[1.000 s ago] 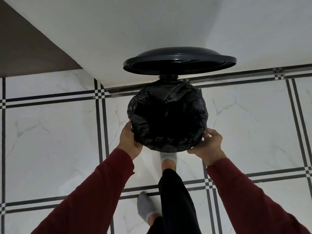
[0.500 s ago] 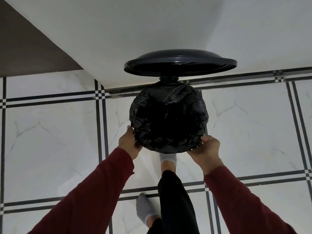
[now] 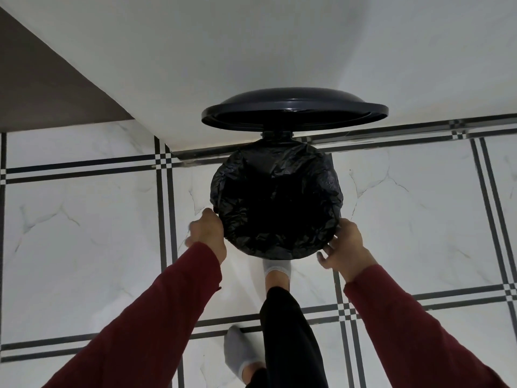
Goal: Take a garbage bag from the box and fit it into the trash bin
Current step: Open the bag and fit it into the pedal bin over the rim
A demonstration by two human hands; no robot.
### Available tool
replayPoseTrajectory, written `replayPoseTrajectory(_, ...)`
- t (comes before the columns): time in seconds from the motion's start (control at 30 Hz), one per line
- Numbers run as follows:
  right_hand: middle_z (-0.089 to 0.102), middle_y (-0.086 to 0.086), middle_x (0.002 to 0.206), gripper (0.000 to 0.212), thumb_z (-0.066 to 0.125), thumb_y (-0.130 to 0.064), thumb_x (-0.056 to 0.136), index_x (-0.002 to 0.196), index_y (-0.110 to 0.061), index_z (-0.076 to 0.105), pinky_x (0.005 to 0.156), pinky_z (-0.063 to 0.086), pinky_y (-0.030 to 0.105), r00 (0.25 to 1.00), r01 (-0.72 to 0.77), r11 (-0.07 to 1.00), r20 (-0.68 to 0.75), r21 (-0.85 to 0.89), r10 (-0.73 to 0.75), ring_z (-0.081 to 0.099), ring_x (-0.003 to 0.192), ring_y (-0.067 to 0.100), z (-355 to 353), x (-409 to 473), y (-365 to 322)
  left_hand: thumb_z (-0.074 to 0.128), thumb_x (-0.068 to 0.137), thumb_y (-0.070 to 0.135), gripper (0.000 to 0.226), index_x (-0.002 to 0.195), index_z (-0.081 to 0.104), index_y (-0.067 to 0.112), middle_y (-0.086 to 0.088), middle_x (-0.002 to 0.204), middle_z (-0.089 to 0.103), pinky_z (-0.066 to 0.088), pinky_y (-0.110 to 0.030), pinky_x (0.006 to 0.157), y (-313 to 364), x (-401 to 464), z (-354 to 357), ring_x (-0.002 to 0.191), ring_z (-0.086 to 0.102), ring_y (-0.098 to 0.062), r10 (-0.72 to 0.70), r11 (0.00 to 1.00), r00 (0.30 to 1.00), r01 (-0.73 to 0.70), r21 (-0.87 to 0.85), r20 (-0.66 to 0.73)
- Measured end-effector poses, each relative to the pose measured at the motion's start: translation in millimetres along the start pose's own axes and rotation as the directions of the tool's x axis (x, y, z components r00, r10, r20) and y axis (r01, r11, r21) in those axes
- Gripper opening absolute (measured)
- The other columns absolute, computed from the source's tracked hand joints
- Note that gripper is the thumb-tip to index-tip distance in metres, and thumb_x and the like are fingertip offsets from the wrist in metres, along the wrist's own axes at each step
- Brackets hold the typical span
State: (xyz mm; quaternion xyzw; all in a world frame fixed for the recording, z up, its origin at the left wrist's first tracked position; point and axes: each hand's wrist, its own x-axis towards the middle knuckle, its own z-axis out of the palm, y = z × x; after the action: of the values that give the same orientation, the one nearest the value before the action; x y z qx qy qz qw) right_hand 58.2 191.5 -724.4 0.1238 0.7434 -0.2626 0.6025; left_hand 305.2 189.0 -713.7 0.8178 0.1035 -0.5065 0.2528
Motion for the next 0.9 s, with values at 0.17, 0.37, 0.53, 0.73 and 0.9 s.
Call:
replayPoseTrajectory(0.17, 0.059, -0.003, 0.100, 0.012, 0.056, -0.025, 0.087, 0.093, -0.019, 0.064, 0.086, 0.050, 0.034, 0.480, 0.712, 0.474, -0.133, -0.517, -0.867, 0.058, 0.099, 0.024, 8.1, -18.0, -6.8, 0.054, 0.097, 0.033, 0.021, 0.111, 0.058, 0.017, -0.004, 0.121, 0.040, 0.044, -0.040, 0.105, 18.4, -7.1, 4.9, 0.125, 0.046, -0.026, 0.656, 0.755, 0.737, -0.638, 0.153, -0.163)
replayPoseTrajectory(0.37, 0.052, 0.016, 0.127, 0.054, 0.061, -0.046, 0.093, 0.131, -0.008, 0.056, 0.096, 0.040, 0.042, 0.401, 0.582, -0.004, 0.291, -0.813, -0.868, 0.046, 0.117, 0.036, 50.6, -3.9, -31.2, 0.046, 0.101, 0.048, 0.039, 0.122, 0.058, 0.019, -0.015, 0.133, 0.048, 0.036, -0.045, 0.108, 49.7, 5.3, 33.8, 0.130, 0.041, -0.032, 0.664, 0.622, 0.720, -0.681, 0.387, 0.201)
replayPoseTrajectory(0.53, 0.053, 0.013, 0.127, 0.056, 0.053, -0.056, 0.094, 0.125, -0.010, 0.060, 0.100, 0.039, 0.043, 0.580, 0.583, 0.286, 0.143, -0.760, -0.802, 0.048, 0.122, 0.035, 68.3, 5.9, -67.7, 0.038, 0.102, 0.054, 0.053, 0.134, 0.054, 0.015, -0.014, 0.140, 0.054, 0.039, -0.044, 0.111, 66.8, 24.4, 46.1, 0.131, 0.051, -0.034, 0.506, 0.741, 0.833, -0.553, 0.382, 0.223)
replayPoseTrajectory(0.73, 0.066, 0.015, 0.125, 0.064, 0.043, -0.061, 0.095, 0.121, -0.009, 0.068, 0.086, 0.033, 0.032, 0.787, 0.506, 0.532, 0.112, -0.679, -0.606, 0.054, 0.103, 0.028, 85.6, 21.3, -99.4, 0.035, 0.106, 0.052, 0.054, 0.129, 0.059, 0.009, -0.005, 0.117, 0.061, 0.041, -0.036, 0.100, 68.1, 35.1, 52.5, 0.121, 0.057, -0.028, 0.529, 0.691, 0.808, -0.587, 0.421, 0.258)
replayPoseTrajectory(0.9, 0.066, 0.012, 0.128, 0.067, 0.048, -0.065, 0.090, 0.130, -0.015, 0.065, 0.088, 0.044, 0.034, 0.831, 0.484, 0.576, 0.141, -0.659, -0.538, 0.060, 0.111, 0.034, 84.3, 33.2, -108.1, 0.036, 0.102, 0.055, 0.060, 0.143, 0.055, 0.016, -0.018, 0.152, 0.037, 0.030, -0.052, 0.115, 70.4, 31.2, 53.5, 0.142, 0.030, -0.039, 0.524, 0.660, 0.835, -0.523, 0.539, 0.169)
